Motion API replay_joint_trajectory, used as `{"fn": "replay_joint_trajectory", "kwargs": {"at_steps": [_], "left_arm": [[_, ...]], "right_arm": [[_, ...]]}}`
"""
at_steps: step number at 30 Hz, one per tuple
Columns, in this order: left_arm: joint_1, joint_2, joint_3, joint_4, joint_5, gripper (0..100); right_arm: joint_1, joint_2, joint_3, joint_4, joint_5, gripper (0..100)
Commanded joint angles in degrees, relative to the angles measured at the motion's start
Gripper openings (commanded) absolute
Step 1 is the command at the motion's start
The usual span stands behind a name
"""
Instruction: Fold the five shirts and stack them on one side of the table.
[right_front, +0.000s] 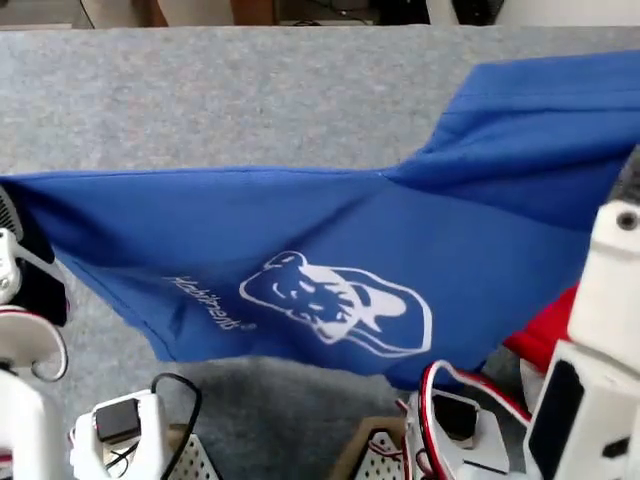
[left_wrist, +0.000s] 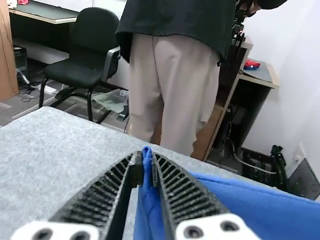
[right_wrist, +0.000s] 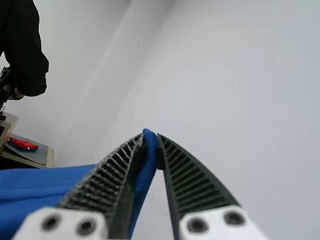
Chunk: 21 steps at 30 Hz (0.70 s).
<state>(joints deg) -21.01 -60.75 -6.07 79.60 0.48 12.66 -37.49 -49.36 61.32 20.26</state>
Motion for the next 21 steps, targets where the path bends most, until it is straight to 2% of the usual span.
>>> {"fn": "replay_joint_trajectory", "kwargs": {"at_steps": [1, 4, 9, 16, 19, 21], "left_arm": [[0.8, 0.4, -3.9, -0.8, 0.0, 2], [1.1, 0.1, -4.2, -0.8, 0.0, 2], [1.2, 1.1, -1.1, -2.2, 0.1, 2], [1.2, 8.3, 15.5, -18.8, 0.1, 2], [1.2, 13.6, 19.4, -26.5, 0.1, 2], [1.5, 18.3, 20.0, -30.5, 0.1, 2]], "right_arm": [[-0.8, -1.2, -1.5, 1.3, 0.6, 0.5], [-1.1, -3.8, -3.3, 3.3, 0.3, 0.5], [-5.8, -4.0, 0.5, 3.3, 1.9, 0.5], [-8.9, 1.3, 17.4, -5.1, 3.1, 0.5], [-11.0, 5.4, 23.6, -10.9, 3.7, 0.5], [-12.7, 9.3, 27.1, -13.4, 6.7, 0.5]]}}
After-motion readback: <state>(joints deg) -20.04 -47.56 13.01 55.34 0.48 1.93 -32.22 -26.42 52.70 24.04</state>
